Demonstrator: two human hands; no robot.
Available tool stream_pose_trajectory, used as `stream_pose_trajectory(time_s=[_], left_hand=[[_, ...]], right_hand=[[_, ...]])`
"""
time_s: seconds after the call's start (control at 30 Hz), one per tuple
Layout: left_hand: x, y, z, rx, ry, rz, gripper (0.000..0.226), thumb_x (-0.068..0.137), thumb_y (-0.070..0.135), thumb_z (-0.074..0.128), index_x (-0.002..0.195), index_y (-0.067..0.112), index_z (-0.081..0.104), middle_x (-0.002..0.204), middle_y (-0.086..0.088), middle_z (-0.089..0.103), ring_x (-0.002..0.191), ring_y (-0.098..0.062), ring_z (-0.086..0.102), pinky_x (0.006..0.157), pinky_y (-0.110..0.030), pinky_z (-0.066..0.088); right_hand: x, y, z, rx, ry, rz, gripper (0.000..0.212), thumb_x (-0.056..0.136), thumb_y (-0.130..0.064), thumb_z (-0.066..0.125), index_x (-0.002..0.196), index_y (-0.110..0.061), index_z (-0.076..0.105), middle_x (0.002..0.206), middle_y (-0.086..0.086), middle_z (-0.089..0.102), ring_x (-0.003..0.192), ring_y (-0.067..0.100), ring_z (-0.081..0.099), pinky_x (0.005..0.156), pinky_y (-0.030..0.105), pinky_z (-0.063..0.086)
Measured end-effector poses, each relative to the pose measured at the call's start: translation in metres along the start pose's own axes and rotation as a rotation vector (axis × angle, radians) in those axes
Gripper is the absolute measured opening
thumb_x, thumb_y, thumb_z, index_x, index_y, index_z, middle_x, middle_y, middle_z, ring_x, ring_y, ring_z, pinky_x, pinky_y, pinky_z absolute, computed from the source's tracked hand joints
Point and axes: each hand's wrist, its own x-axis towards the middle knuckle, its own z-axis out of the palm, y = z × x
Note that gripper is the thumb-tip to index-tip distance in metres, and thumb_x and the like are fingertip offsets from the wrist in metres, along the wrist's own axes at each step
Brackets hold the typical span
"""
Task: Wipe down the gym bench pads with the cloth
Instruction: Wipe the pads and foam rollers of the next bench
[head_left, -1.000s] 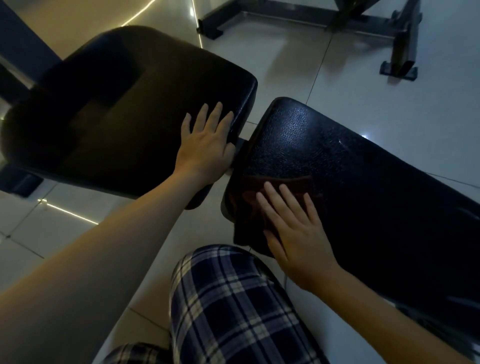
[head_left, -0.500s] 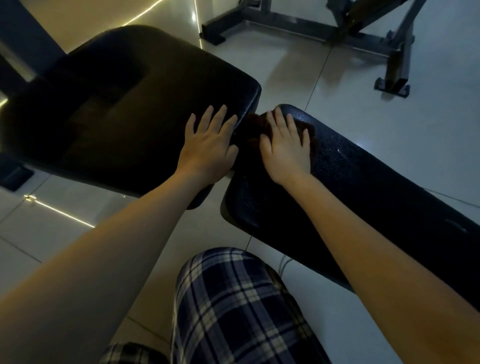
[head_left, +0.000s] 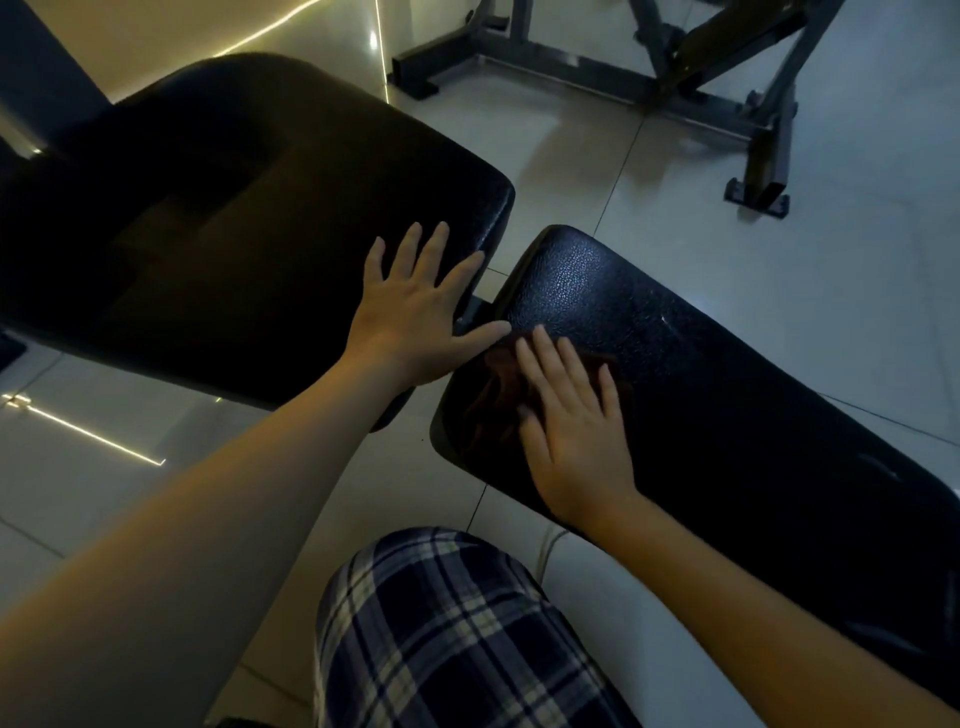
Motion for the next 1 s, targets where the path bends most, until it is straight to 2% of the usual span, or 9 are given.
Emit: stream_pose_trajectory(time_s=[0.13,0.27,0.33,0.43,0.57,0.63,0.7,0.87,1.0], left_hand=[[0.001,-0.001,0.002,0.016,-0.006,0.004,0.085,0.084,0.08,0.018,0.157,0.036,0.009,0.166,-0.005,-0.003,0.152,-0.026,-0.008,0.12,-0.052,-0.005],[0.0,-0.002,0.001,0.027,-0.026,0.014,0.098,0.076,0.091,0.015,0.156,0.036,0.007,0.166,-0.006,-0.005,0.152,-0.027,-0.009,0.12,-0.054,-0.005],[-0.001,0.0,-0.001,0.031,-0.047,0.006,0.108,0.066,0.096,0.009,0.157,0.036,0.006,0.166,-0.006,-0.007,0.152,-0.027,-0.011,0.12,-0.054,-0.006],[0.0,0.001,-0.003,0.027,-0.053,0.003,0.113,0.06,0.094,0.007,0.157,0.035,0.005,0.166,-0.006,-0.008,0.151,-0.028,-0.012,0.119,-0.055,-0.006],[0.002,0.001,-0.001,0.049,-0.065,-0.007,0.111,0.063,0.095,0.007,0.157,0.036,0.0,0.165,-0.006,-0.012,0.151,-0.028,-0.014,0.119,-0.055,-0.007],[0.002,0.003,-0.001,0.064,-0.071,-0.006,0.114,0.059,0.094,0.001,0.156,0.035,-0.003,0.165,-0.007,-0.013,0.151,-0.029,-0.014,0.119,-0.056,-0.007],[0.003,0.004,-0.001,0.062,-0.076,-0.003,0.114,0.059,0.094,0.0,0.156,0.034,-0.006,0.164,-0.008,-0.015,0.151,-0.03,-0.015,0.119,-0.057,-0.007],[0.003,0.002,0.0,0.088,-0.055,0.006,0.111,0.062,0.095,-0.007,0.156,0.036,-0.003,0.164,-0.011,-0.013,0.151,-0.032,-0.013,0.119,-0.058,-0.004],[-0.001,0.001,-0.002,0.031,-0.017,0.039,0.108,0.071,0.094,0.003,0.156,0.03,0.021,0.164,-0.016,0.006,0.151,-0.036,0.003,0.118,-0.061,0.006]], right_hand=[[0.062,0.013,-0.012,0.003,0.053,0.167,0.059,0.098,-0.044,0.016,0.156,-0.032,0.008,0.163,-0.012,-0.003,0.149,0.007,-0.008,0.12,0.041,-0.009],[0.129,0.041,-0.027,0.028,0.065,0.338,0.055,0.103,-0.035,0.022,0.156,-0.024,0.012,0.164,-0.003,0.003,0.15,0.017,-0.001,0.121,0.05,-0.001],[0.146,0.049,-0.031,0.026,0.071,0.352,0.055,0.102,-0.035,0.023,0.156,-0.022,0.015,0.164,-0.002,0.006,0.15,0.018,0.002,0.12,0.052,0.002],[0.133,0.057,-0.032,0.037,0.05,0.235,0.055,0.103,-0.035,0.023,0.156,-0.022,0.015,0.164,-0.003,0.008,0.15,0.017,0.005,0.121,0.05,0.003],[0.039,0.085,-0.031,0.034,-0.007,-0.014,0.06,0.097,-0.04,0.023,0.154,-0.031,0.01,0.163,-0.008,0.008,0.15,0.01,0.002,0.121,0.051,0.005],[-0.017,0.108,-0.029,0.007,-0.038,-0.164,0.064,0.094,-0.033,0.029,0.155,-0.028,0.013,0.163,-0.005,0.012,0.151,0.017,0.008,0.119,0.056,0.009],[-0.049,0.127,-0.028,-0.044,-0.088,-0.291,0.062,0.095,-0.034,0.029,0.155,-0.023,0.017,0.163,0.0,0.016,0.15,0.026,0.014,0.118,0.057,0.01],[-0.046,0.135,-0.028,-0.123,-0.168,-0.329,0.059,0.099,-0.039,0.025,0.152,-0.015,0.023,0.161,0.006,0.02,0.148,0.031,0.018,0.114,0.059,0.017],[-0.049,0.139,-0.025,-0.133,-0.16,-0.346,0.058,0.102,-0.044,0.017,0.154,-0.019,0.021,0.16,0.01,0.023,0.146,0.034,0.023,0.113,0.063,0.019]])
